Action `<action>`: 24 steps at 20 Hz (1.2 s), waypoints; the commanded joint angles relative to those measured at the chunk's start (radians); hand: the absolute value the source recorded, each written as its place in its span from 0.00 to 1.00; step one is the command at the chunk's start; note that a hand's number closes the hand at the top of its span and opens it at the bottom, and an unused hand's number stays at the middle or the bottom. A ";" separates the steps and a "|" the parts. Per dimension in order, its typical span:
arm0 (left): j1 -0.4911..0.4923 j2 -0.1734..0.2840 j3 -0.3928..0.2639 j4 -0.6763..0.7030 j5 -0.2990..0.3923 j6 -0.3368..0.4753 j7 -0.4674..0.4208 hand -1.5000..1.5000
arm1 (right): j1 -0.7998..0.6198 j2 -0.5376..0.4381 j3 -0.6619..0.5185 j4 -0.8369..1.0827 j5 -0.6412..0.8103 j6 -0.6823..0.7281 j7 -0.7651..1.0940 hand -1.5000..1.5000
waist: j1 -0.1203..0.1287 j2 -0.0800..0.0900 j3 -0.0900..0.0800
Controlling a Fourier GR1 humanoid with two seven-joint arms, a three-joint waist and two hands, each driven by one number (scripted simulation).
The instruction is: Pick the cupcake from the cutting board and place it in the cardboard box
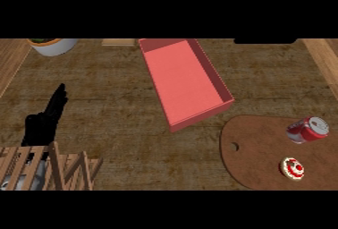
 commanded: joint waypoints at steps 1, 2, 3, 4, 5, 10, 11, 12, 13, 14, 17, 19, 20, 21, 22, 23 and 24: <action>0.042 -0.039 -0.041 0.022 -0.025 0.010 -0.025 0.50 | -0.002 -0.120 0.063 -0.069 0.007 0.170 0.222 0.00 | 0.024 0.010 -0.009; 0.043 -0.022 -0.032 -0.010 -0.007 -0.008 0.013 0.50 | 0.018 -0.112 0.087 -0.126 -0.012 0.199 0.266 0.00 | 0.018 0.004 -0.008; 0.031 -0.003 -0.007 -0.021 0.004 -0.014 0.031 0.50 | 0.031 -0.098 0.120 -0.195 0.000 0.203 0.338 0.00 | 0.014 0.002 -0.008; 0.075 -0.008 0.000 0.038 0.000 -0.028 -0.071 0.50 | -0.048 -0.097 0.108 -0.121 -0.026 0.225 0.340 0.00 | 0.021 0.006 -0.006; 0.070 -0.039 -0.025 0.030 -0.020 -0.003 -0.061 0.50 | -0.056 -0.111 0.122 -0.211 -0.041 0.251 0.440 0.00 | 0.019 0.005 -0.007; 0.026 -0.038 0.003 0.036 -0.002 -0.029 -0.009 0.50 | -0.172 -0.056 0.215 -0.236 0.034 0.270 0.656 0.00 | 0.014 0.004 -0.005; 0.082 -0.053 -0.010 -0.036 -0.024 0.004 0.006 0.50 | -0.100 -0.033 0.198 -0.285 0.045 0.262 0.642 0.00 | 0.006 0.000 -0.004; 0.084 -0.077 -0.045 -0.058 -0.062 0.025 0.025 0.50 | -0.148 -0.013 0.209 -0.205 0.079 0.259 0.615 0.00 | 0.010 0.001 -0.004; 0.103 -0.073 -0.042 -0.074 -0.059 0.023 0.028 0.50 | -0.177 -0.007 0.230 -0.201 0.088 0.271 0.662 0.00 | 0.014 0.002 -0.004; 0.048 -0.058 -0.002 0.004 -0.046 -0.001 -0.008 0.50 | -0.230 0.008 0.208 -0.095 0.081 0.291 0.608 0.00 | 0.010 0.003 -0.004; 0.078 -0.068 -0.002 0.001 -0.045 -0.006 -0.028 0.50 | -0.166 0.009 0.184 -0.200 0.093 0.315 0.662 0.00 | 0.002 0.001 -0.004; 0.092 -0.057 -0.001 -0.061 -0.047 -0.004 0.015 0.50 | -0.234 0.054 0.253 -0.126 0.156 0.303 0.693 0.00 | 0.012 0.002 -0.004; 0.060 -0.049 0.026 0.022 -0.027 -0.031 -0.022 0.50 | -0.145 0.033 0.226 -0.180 0.138 0.324 0.655 0.00 | 0.000 0.001 -0.004; 0.115 -0.040 0.027 -0.006 -0.020 -0.049 -0.064 0.50 | -0.194 0.059 0.232 -0.147 0.135 0.322 0.679 0.00 | 0.007 0.002 -0.004; 0.137 -0.086 -0.020 -0.042 -0.057 -0.006 -0.041 0.50 | -0.177 0.037 0.197 -0.151 0.120 0.333 0.658 0.00 | 0.006 0.001 -0.004; 0.073 -0.067 0.017 0.019 -0.037 -0.027 -0.044 0.50 | -0.231 0.071 0.252 -0.068 0.163 0.327 0.642 0.00 | 0.009 0.003 -0.004; 0.087 -0.072 0.005 -0.011 -0.045 -0.025 -0.023 0.50 | -0.160 0.081 0.245 -0.125 0.178 0.311 0.636 0.00 | 0.003 0.001 -0.004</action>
